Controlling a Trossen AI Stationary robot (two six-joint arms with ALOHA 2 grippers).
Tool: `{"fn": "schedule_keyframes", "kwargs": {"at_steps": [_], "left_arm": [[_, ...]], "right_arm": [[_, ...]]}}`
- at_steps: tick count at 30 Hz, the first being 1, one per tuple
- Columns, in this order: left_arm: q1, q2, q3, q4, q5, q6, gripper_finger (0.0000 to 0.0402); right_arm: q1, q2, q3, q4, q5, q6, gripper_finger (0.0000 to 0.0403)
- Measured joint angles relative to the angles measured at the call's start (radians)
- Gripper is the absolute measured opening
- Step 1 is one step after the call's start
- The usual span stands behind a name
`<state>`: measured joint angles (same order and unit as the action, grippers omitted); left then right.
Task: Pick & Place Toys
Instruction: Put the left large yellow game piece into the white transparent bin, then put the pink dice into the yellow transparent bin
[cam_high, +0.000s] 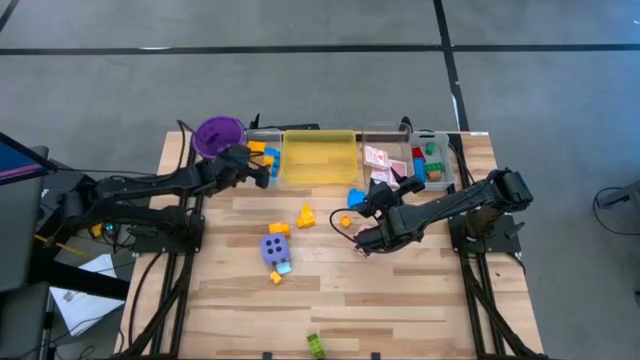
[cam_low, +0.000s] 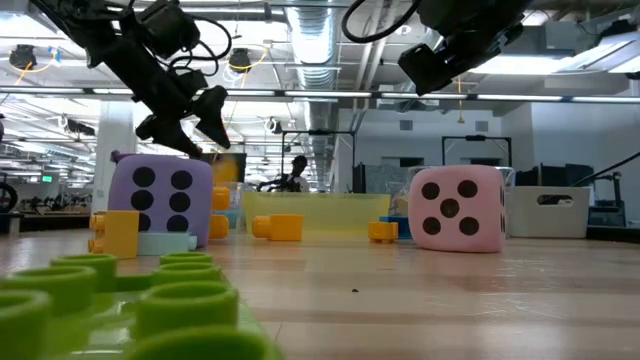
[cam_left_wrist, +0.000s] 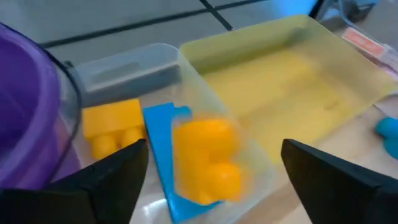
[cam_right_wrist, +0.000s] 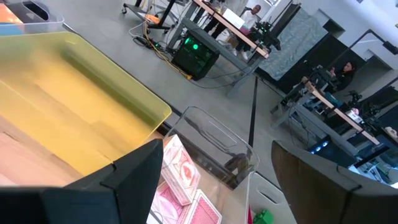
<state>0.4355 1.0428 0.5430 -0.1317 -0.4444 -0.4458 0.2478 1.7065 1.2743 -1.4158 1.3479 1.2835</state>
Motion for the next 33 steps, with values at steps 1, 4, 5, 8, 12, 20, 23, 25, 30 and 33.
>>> {"fn": "schedule_keyframes", "kwargs": {"at_steps": [1, 4, 5, 8, 12, 20, 23, 25, 30, 33], "left_arm": [[0.0, 0.0, 0.0, -0.001, 0.016, -0.001, 0.0365], [-0.004, -0.004, 0.0, 0.003, 0.106, -0.002, 0.0379], [-0.006, -0.004, 0.0, 0.008, 0.139, -0.003, 0.0383], [-0.018, -0.008, 0.0, 0.027, 0.25, -0.006, 0.0389], [-0.047, -0.008, 0.0, 0.062, 0.411, -0.007, 0.0388], [-0.208, -0.008, 0.0, 0.149, 0.545, -0.007, 0.0384], [-0.295, -0.008, 0.0, 0.169, 0.476, -0.027, 0.0385], [-0.352, -0.008, 0.0, 0.166, 0.376, -0.049, 0.0383], [-0.482, 0.009, 0.0, 0.168, 0.088, -0.099, 0.0374], [-0.535, 0.049, 0.001, 0.193, 0.066, -0.142, 0.0367]], "right_arm": [[0.0, 0.0, 0.0, 0.0, 0.0, 0.0, 0.0292], [0.0, 0.0, 0.0, 0.0, 0.0, 0.0, 0.0292], [0.0, 0.0, 0.0, 0.0, 0.0, 0.0, 0.0292], [0.0, 0.0, 0.0, 0.003, 0.006, 0.0, 0.0292], [0.007, 0.0, 0.0, 0.003, 0.022, 0.0, 0.0292], [0.048, 0.0, 0.0, 0.011, 0.07, -0.001, 0.0292], [0.056, 0.0, 0.0, 0.015, 0.07, -0.025, 0.0292], [0.061, 0.0, 0.0, 0.024, 0.07, -0.054, 0.0292], [0.06, 0.0, 0.0, 0.085, 0.068, -0.128, 0.0292], [0.059, 0.0, 0.0, 0.138, 0.067, -0.195, 0.0292]]}}
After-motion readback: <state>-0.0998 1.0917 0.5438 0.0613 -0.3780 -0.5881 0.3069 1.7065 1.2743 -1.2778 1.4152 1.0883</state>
